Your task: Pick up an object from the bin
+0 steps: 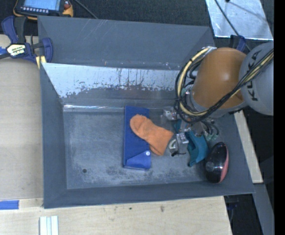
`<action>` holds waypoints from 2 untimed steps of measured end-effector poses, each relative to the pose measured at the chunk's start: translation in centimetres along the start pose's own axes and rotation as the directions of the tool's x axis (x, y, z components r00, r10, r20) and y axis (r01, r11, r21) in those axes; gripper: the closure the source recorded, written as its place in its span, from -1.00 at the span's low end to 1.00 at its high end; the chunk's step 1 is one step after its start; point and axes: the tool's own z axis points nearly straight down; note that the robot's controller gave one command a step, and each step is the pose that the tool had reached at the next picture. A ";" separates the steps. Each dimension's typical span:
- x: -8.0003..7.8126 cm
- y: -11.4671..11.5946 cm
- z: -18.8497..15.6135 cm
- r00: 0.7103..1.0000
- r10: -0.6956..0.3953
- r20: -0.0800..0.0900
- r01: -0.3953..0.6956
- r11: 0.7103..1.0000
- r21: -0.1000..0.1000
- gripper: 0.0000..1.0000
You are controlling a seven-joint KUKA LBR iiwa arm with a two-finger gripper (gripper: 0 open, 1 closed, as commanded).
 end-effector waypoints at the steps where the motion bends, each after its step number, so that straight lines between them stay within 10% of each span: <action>1: 0.2 4.1 -1.2 0.995 -0.096 -0.001 0.096 0.995 -0.002 -1.00; 2: 0.8 4.2 -0.7 0.995 0.104 -0.004 -0.104 0.995 -0.001 -1.00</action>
Offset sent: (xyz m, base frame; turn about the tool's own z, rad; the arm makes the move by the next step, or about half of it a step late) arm -0.0160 0.0419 0.0057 0.1124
